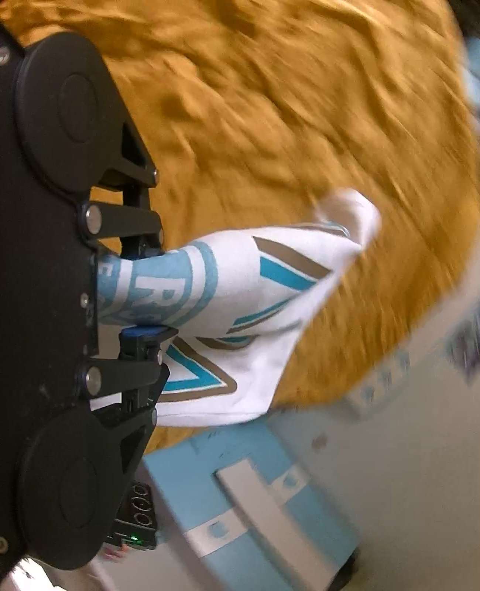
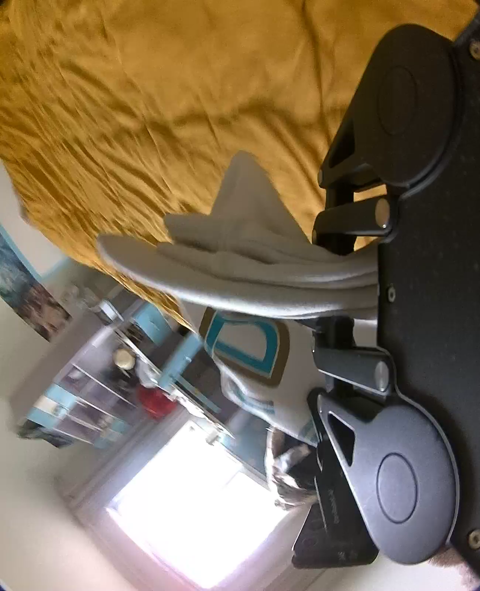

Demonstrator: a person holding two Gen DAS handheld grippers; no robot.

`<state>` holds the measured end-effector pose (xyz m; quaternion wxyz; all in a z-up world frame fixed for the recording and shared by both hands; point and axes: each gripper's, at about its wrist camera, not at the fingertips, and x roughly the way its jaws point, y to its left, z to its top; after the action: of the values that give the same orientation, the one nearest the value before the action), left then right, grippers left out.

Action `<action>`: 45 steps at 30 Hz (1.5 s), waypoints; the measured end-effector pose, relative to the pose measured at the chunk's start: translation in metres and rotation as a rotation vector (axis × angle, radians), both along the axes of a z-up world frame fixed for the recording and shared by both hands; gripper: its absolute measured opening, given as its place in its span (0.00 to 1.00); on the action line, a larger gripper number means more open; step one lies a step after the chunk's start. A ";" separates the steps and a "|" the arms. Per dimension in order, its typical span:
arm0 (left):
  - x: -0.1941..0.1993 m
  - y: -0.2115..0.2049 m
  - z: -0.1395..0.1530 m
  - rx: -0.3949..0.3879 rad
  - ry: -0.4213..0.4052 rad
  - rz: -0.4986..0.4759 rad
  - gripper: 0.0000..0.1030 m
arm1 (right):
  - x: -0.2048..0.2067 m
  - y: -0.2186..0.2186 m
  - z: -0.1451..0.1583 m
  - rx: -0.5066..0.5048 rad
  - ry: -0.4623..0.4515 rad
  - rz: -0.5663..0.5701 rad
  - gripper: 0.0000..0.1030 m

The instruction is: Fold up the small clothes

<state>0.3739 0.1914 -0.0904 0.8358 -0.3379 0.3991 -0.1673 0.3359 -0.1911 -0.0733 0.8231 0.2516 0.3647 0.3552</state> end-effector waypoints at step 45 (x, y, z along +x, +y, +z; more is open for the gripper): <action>-0.189 0.049 -0.077 -0.089 0.279 -0.069 0.19 | -0.111 -0.063 -0.112 -0.023 0.410 -0.014 0.18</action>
<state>0.1851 0.2409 -0.1672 0.7502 -0.3808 0.5149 -0.1646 0.2252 -0.2543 -0.1855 0.7369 0.3118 0.5270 0.2865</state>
